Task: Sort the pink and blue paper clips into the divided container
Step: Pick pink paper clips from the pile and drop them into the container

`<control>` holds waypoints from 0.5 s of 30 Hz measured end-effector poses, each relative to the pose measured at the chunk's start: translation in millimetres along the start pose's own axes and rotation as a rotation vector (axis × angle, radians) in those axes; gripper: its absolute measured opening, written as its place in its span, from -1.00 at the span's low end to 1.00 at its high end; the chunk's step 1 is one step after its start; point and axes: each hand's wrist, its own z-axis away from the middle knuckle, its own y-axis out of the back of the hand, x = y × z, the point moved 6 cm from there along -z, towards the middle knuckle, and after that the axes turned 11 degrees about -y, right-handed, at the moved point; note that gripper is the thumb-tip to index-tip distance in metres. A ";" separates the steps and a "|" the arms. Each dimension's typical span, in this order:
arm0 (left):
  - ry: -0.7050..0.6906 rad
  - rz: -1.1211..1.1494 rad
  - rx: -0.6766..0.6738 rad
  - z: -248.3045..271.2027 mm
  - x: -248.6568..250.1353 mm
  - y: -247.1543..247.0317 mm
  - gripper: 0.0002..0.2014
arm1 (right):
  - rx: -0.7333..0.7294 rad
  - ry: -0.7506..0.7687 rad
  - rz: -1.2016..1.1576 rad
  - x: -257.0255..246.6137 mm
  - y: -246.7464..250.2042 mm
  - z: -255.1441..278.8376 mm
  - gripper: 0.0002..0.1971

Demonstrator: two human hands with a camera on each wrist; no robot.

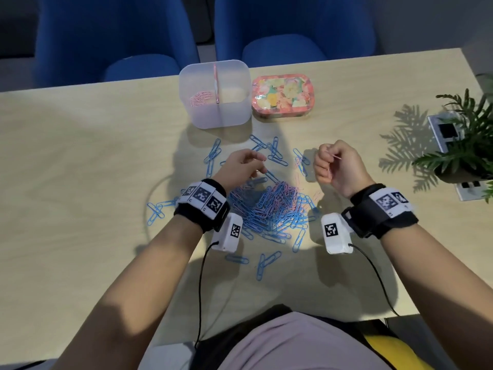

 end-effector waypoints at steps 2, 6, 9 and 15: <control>0.034 -0.016 -0.068 -5.1 1.8 -13.6 -0.78 | -0.102 -0.013 -0.103 -3.9 0.6 7.1 -0.84; 0.061 -0.170 -0.155 -11.1 8.0 -39.3 -0.78 | -0.031 -0.049 -0.053 -2.6 9.4 8.3 -0.72; -0.053 -0.570 -0.136 -15.7 7.8 -43.7 -0.81 | 0.218 -0.039 0.426 8.4 18.4 -3.5 -0.77; -0.154 -0.902 -0.117 -8.9 4.2 -53.0 -0.75 | 0.649 0.046 1.255 23.3 7.0 -14.6 -0.80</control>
